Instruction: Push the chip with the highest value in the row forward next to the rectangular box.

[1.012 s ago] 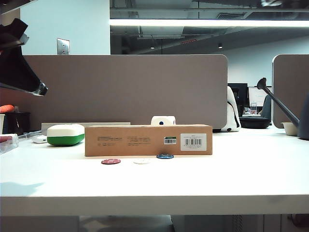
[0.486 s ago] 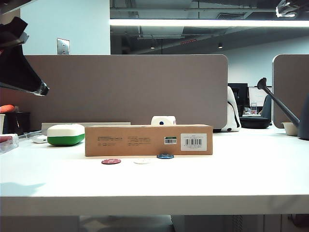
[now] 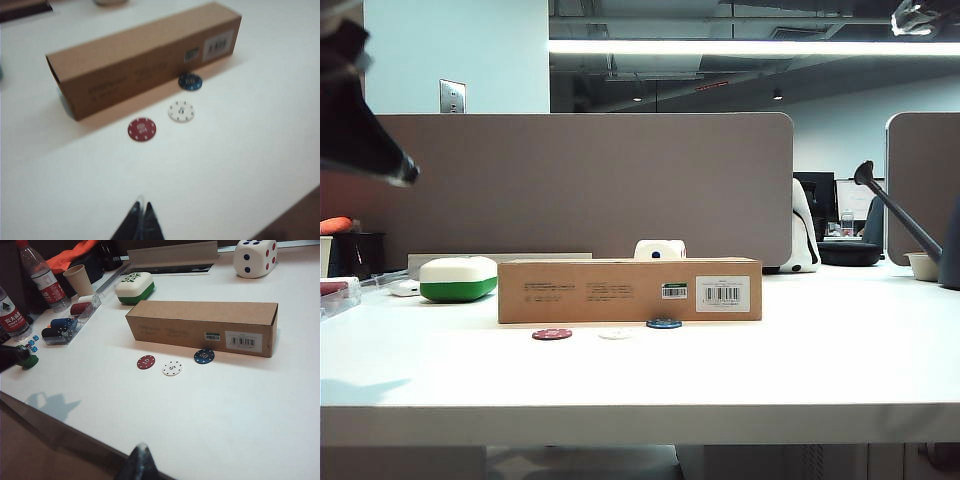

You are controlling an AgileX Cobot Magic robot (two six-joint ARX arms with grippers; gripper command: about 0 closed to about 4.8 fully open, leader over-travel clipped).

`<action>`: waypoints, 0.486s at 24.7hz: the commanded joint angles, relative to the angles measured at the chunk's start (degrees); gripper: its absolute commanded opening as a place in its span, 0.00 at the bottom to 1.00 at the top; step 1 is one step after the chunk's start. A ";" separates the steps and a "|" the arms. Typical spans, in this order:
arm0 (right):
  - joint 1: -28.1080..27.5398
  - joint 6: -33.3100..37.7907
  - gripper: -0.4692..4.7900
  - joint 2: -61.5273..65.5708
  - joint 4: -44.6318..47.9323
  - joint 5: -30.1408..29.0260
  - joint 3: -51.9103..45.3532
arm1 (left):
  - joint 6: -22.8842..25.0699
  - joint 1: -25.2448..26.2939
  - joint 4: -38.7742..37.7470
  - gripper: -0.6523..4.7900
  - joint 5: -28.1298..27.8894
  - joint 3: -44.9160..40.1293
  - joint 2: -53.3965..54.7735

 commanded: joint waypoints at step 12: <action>0.04 0.04 0.08 -0.07 0.87 0.02 0.17 | 2.89 28.04 -7.85 0.11 -5.57 -0.44 -26.12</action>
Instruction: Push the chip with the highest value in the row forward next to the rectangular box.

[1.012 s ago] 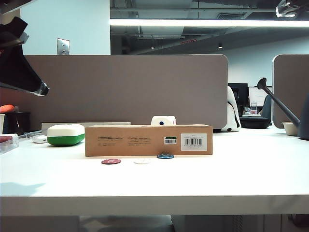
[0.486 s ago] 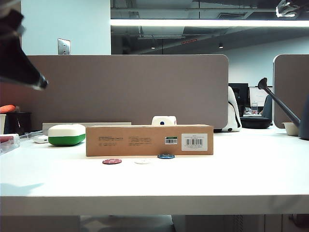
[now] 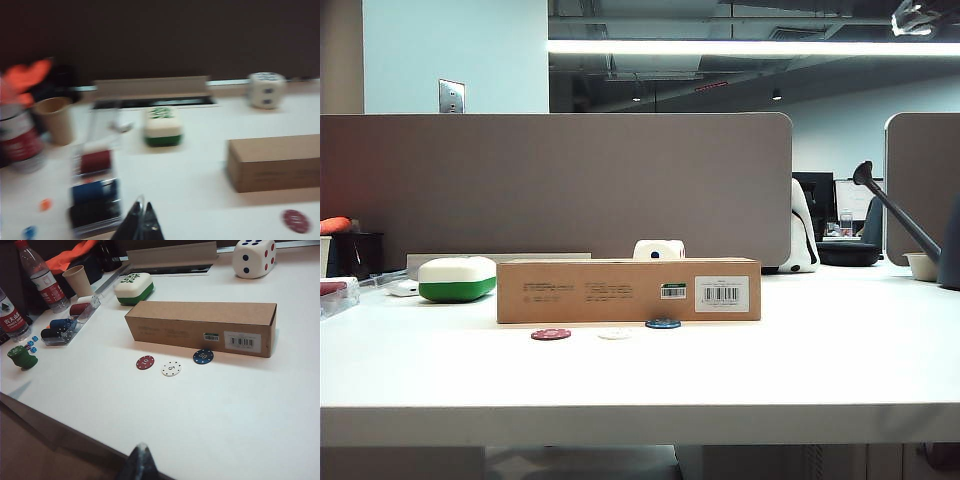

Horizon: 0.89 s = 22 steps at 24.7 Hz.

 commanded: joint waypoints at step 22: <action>-0.07 0.04 0.08 -0.02 0.83 0.02 0.17 | -5.75 4.61 10.82 0.11 8.90 -20.65 -12.09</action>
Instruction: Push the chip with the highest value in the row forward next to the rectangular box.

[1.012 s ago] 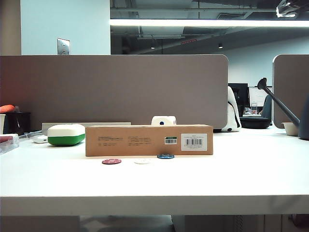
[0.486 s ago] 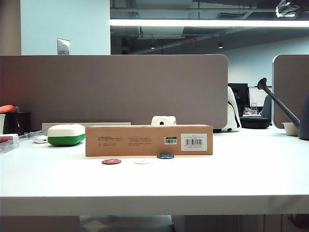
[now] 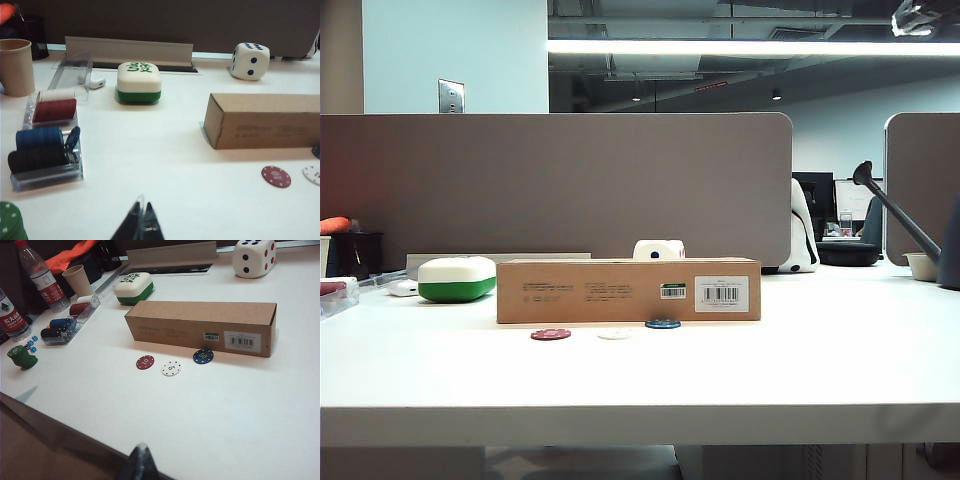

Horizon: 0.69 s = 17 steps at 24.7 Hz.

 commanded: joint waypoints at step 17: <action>-0.02 0.04 0.08 -0.04 0.85 0.02 0.17 | 0.02 0.02 4.52 0.11 -2.34 0.28 -0.02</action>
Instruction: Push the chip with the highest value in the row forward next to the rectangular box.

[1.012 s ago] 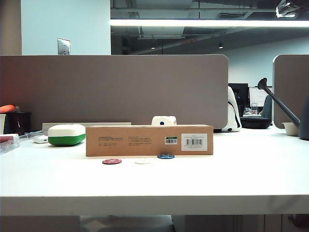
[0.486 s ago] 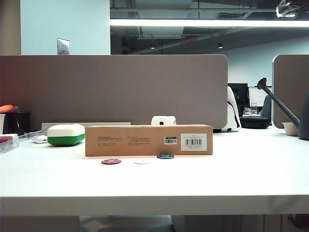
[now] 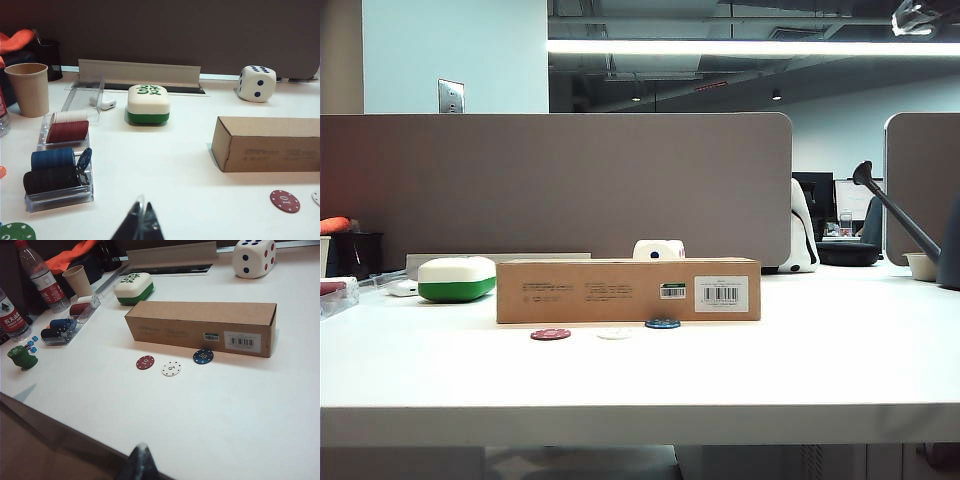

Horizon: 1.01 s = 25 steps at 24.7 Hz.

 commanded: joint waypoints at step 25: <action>-0.02 0.04 0.08 0.02 0.87 0.02 0.17 | 1.38 0.02 0.68 0.11 0.02 0.24 0.00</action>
